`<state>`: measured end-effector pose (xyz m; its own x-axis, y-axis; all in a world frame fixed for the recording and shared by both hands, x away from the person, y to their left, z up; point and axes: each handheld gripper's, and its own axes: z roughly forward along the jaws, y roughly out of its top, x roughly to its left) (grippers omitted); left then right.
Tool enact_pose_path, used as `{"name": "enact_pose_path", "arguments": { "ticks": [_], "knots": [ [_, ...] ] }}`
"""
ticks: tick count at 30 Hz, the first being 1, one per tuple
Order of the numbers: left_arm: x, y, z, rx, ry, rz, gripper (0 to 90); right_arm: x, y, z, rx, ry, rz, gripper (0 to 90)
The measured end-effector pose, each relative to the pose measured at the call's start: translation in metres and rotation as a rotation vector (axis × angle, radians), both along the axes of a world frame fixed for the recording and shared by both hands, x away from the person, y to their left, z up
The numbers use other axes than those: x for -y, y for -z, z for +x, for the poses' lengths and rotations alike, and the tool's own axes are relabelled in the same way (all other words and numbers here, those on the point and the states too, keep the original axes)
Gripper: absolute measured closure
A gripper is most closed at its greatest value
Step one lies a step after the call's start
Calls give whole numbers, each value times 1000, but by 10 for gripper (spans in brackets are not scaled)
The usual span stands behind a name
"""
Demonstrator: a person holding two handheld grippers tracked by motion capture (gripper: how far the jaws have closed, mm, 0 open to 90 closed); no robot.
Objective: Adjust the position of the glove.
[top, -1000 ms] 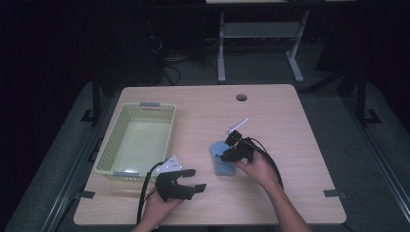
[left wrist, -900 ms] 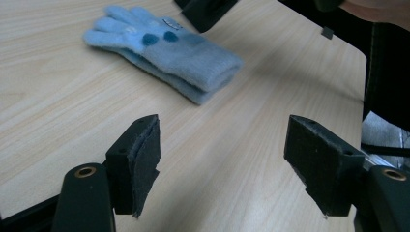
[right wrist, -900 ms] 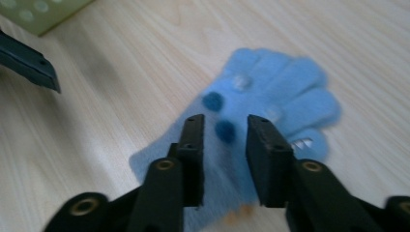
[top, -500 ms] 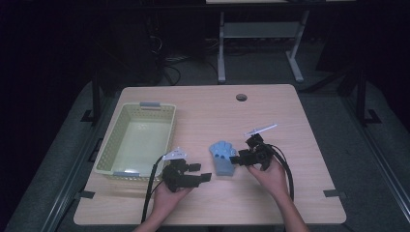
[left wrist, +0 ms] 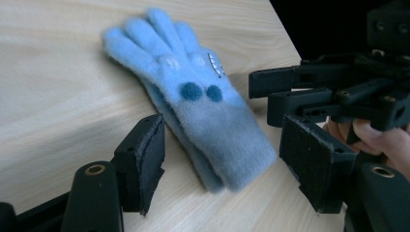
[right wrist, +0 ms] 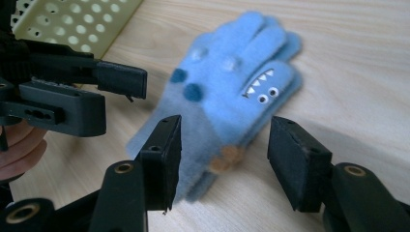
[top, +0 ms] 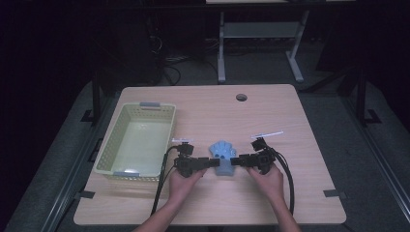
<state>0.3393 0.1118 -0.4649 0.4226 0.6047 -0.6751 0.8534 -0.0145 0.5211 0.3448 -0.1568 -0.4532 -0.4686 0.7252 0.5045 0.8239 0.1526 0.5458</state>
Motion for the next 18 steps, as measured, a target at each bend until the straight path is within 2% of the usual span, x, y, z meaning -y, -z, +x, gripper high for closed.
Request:
{"name": "enact_pose_path", "arguments": {
  "ticks": [1,4,7,10,11,13,15,18],
  "knots": [
    [0,0,0,0,0,0,327,0,0,0,0,0,0,463],
    [4,5,4,-49,4,-2,333,0,1,0,-17,13,13,480],
    [6,9,7,-77,-7,-8,359,-2,4,0,-30,22,18,498],
    [6,10,8,-97,-14,-17,385,-7,8,-1,-33,21,17,523],
    [6,10,8,-105,-17,-20,410,-8,11,0,-50,35,39,535],
    [5,10,9,-108,-25,-13,444,-8,12,0,-54,40,45,537],
    [3,12,10,-118,-26,-5,457,-6,14,1,-66,58,71,538],
    [2,13,12,-126,-26,-16,489,-4,15,0,-66,70,77,541]
  ]
}}
